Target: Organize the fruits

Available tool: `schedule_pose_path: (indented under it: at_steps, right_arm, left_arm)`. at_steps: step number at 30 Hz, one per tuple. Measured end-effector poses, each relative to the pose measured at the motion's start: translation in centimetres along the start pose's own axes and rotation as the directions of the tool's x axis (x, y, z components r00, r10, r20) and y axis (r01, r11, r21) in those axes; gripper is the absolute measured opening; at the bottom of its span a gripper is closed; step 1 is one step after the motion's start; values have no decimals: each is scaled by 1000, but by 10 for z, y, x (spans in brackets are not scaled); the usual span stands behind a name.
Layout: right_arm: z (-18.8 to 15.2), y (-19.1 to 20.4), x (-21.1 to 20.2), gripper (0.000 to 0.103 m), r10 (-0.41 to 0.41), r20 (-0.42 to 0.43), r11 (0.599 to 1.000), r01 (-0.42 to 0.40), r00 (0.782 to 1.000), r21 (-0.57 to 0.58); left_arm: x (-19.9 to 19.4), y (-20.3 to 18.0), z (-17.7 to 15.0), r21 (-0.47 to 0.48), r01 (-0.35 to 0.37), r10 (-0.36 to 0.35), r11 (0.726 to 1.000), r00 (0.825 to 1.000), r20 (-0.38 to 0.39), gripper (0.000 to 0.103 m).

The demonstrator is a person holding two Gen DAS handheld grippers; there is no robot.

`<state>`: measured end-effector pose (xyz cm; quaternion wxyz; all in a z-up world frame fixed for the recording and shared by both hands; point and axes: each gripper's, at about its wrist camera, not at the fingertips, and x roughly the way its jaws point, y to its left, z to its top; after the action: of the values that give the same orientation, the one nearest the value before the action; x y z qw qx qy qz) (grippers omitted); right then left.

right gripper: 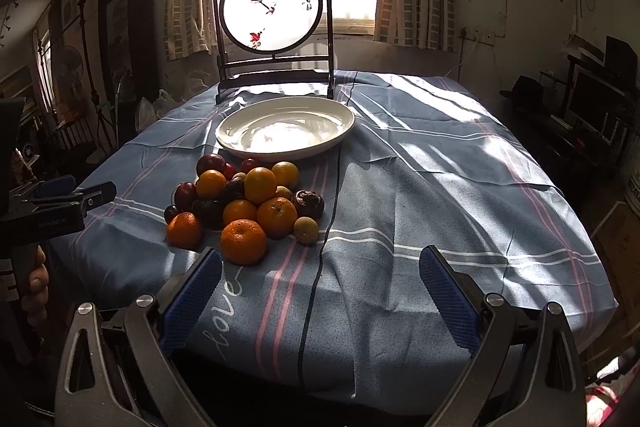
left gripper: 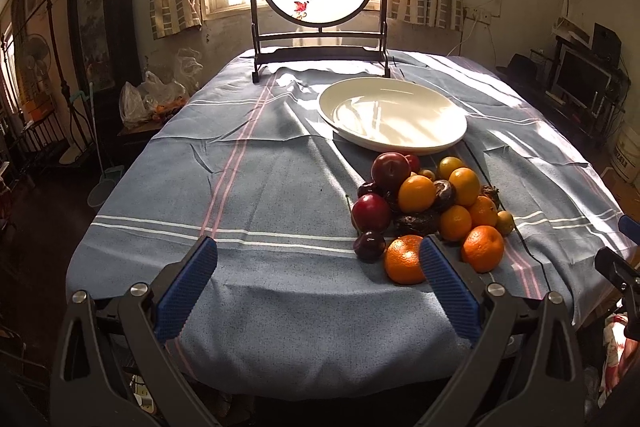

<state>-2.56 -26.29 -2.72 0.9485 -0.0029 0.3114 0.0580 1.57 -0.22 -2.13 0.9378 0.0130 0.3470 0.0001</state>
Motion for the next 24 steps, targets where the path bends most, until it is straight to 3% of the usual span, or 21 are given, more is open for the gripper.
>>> schedule_pose_path:
  at_steps: [13, 22, 23, 24]
  right_arm:
    - [-3, 2, 2, 99, 6, -5, 1000, -6, 1000, -8]
    - [-5, 3, 4, 99, 12, -15, 1000, -12, 1000, -4]
    - [-5, 3, 5, 99, 15, -20, 1000, -15, 1000, -3]
    - [-6, 3, 7, 99, 18, -25, 1000, -18, 1000, -4]
  left_arm:
    - [7, -2, -5, 16, 18, -18, 1000, 1000, -18, 98]
    - [21, -34, -21, 146, 78, -72, 986, 996, -44, 98]
    - [26, -39, -22, 157, 83, -76, 984, 996, -52, 97]
    - [30, -42, -23, 163, 91, -83, 982, 995, -59, 89]
